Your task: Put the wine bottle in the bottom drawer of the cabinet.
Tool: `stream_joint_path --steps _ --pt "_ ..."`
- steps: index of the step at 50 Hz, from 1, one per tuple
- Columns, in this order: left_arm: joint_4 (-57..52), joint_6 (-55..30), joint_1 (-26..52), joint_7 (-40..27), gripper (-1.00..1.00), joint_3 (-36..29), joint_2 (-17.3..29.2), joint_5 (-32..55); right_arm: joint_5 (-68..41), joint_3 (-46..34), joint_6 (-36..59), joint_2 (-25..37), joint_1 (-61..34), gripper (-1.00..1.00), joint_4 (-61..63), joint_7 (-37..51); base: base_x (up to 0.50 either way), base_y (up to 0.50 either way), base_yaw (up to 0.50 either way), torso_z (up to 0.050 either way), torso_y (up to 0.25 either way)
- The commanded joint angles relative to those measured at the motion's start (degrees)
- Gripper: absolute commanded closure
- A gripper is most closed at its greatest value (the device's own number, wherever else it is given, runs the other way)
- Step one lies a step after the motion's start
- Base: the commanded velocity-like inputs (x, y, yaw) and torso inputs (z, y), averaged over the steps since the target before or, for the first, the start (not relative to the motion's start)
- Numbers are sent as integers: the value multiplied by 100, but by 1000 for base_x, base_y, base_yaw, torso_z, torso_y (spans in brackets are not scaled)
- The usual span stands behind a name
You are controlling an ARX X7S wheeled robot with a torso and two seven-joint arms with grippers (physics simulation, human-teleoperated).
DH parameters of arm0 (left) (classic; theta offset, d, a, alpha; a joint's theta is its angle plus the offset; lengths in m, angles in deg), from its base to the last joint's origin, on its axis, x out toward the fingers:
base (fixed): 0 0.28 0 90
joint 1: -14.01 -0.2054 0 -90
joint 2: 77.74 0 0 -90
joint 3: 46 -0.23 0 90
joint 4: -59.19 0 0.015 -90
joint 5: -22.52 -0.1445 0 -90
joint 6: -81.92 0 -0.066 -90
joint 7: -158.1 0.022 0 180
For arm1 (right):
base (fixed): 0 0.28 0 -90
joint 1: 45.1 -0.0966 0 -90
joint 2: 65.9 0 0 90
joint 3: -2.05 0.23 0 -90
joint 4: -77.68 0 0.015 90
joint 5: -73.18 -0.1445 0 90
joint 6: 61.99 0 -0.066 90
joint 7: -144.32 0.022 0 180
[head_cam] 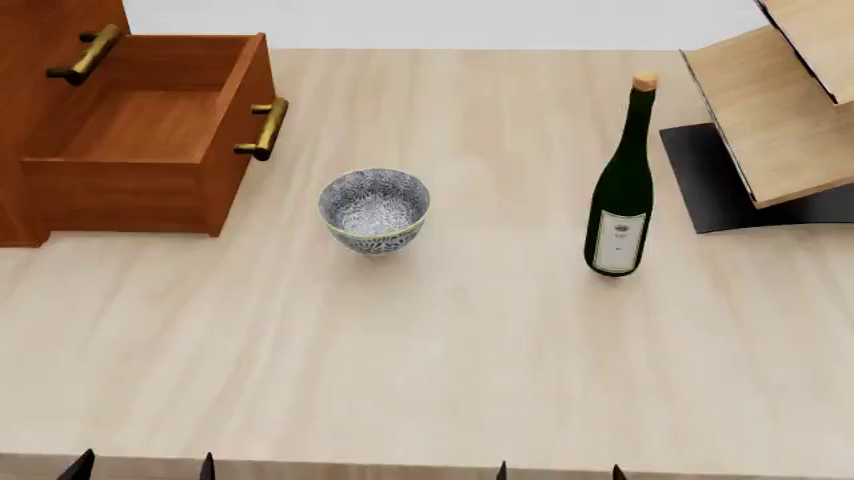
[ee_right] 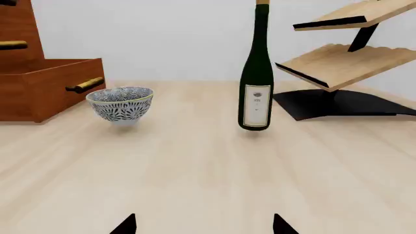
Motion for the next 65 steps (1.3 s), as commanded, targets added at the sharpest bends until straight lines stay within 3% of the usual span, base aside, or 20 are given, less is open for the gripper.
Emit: stream_joint_path --steps 1,11,22,28,31,33,34,37,39,40,43,45,49,50,52,57,64,65 --pt "0 0 0 -64 -100 -64 57 0 0 -72 0 54 0 -100 0 72 0 0 0 0 0" --pt "-347 -281 -72 -406 -100 -272 224 62 -116 -354 195 228 -105 -100 -25 334 0 0 0 0 0" --pt "-714 -499 -115 -641 -100 -372 340 122 -216 -475 485 349 -73 -100 359 523 0 0 0 48 55" --pt "-53 109 -86 -717 -100 -445 353 151 -260 -503 671 411 -49 -100 575 613 0 0 0 50 59" --pt "-607 -391 -108 -774 -100 -481 396 147 -279 -523 691 436 -39 -100 609 644 0 0 0 50 59" --pt "-244 -46 -102 -780 -100 -508 400 156 -303 -531 706 448 -44 -100 604 660 0 0 0 50 61" --pt "-778 -604 -84 -817 -100 -498 424 168 -328 -529 733 451 -57 -100 593 665 0 0 0 50 59" --pt "-957 -767 -94 -870 -100 -505 451 182 -363 -548 786 477 -57 -100 636 677 0 0 0 50 60" --pt "-427 -240 -109 -865 -100 -554 464 150 -382 -558 829 493 -62 -100 686 693 0 0 0 50 59" --pt "-800 -647 -96 -882 -100 -557 485 158 -403 -569 825 503 -67 -100 692 678 0 0 0 50 59" --pt "-271 -81 -102 -914 -100 -536 474 207 -434 -588 864 514 -94 -100 706 695 0 0 0 50 59" --pt "-921 -788 -60 -931 -100 -518 525 273 -458 -595 953 529 -108 -100 793 719 0 0 0 50 58" --pt "-844 -725 -35 -993 -100 -525 567 266 -497 -622 1212 582 -184 -100 1023 755 0 0 0 50 60" --pt "-1226 -1121 6 -1020 -100 -533 608 245 -503 -647 1320 602 -208 -100 1109 749 0 0 0 10 0" --pt "-975 -863 9 -1031 -100 -542 624 239 -534 -662 1547 626 -274 -100 1279 763 0 0 0 0 0" --pt "-1863 -1845 195 -1077 -100 -553 747 234 -605 -685 2206 721 -464 -100 1863 795 0 0 0 0 0" --pt "-2287 -2416 475 -1124 -100 -576 864 162 -561 -732 2813 814 -770 -100 2382 911 0 0 0 0 0" --pt "-2800 -3184 826 -1119 -100 -541 911 171 -600 -710 3314 854 -1065 -100 2687 918 0 0 0 0 0"
